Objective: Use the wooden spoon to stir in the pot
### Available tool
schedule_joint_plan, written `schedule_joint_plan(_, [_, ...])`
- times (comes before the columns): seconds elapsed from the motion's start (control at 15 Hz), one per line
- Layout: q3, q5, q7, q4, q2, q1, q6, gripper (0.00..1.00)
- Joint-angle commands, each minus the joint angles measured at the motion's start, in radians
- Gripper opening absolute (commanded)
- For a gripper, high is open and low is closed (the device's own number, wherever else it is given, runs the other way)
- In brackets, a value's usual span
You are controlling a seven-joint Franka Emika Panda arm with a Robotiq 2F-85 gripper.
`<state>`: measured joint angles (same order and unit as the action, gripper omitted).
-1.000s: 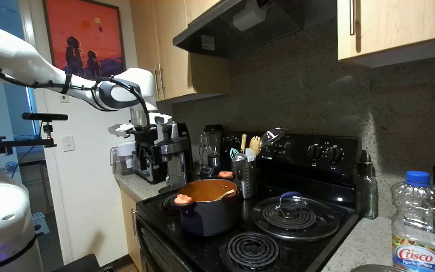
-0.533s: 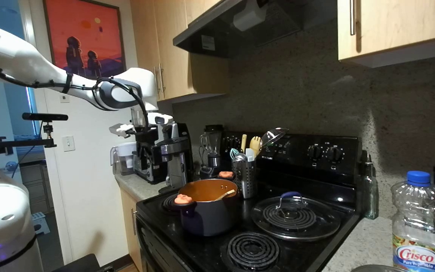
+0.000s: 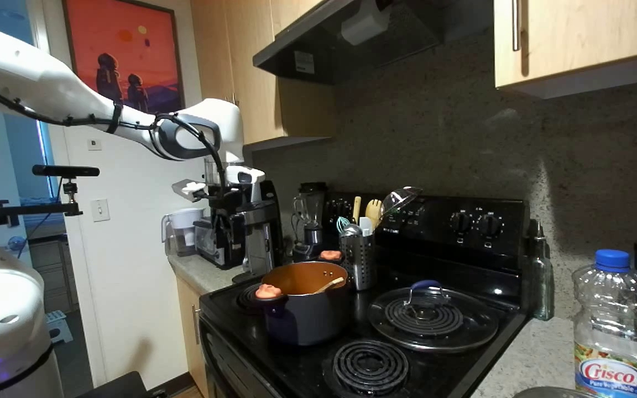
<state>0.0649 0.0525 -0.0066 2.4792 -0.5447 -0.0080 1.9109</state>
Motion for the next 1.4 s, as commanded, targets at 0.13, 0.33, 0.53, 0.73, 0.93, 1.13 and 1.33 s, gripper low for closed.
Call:
schedule_joint_plan(0.13, [0.009,-0.002,0.046,-0.013,0.02,-0.052,0.026,1.0])
schedule_joint_plan(0.33, [0.034,-0.001,0.045,-0.015,0.034,-0.09,0.045,1.0])
schedule_joint_plan(0.53, [0.057,-0.006,0.038,-0.015,0.044,-0.117,0.076,1.0])
schedule_joint_plan(0.73, [0.078,-0.011,0.035,-0.018,0.056,-0.143,0.122,1.0])
schedule_joint_plan(0.93, [0.105,-0.014,0.047,-0.027,0.074,-0.18,0.177,1.0])
schedule_joint_plan(1.13, [0.141,-0.004,0.083,-0.043,0.099,-0.227,0.235,1.0])
schedule_joint_plan(1.33, [0.155,-0.007,0.115,-0.051,0.122,-0.256,0.286,1.0])
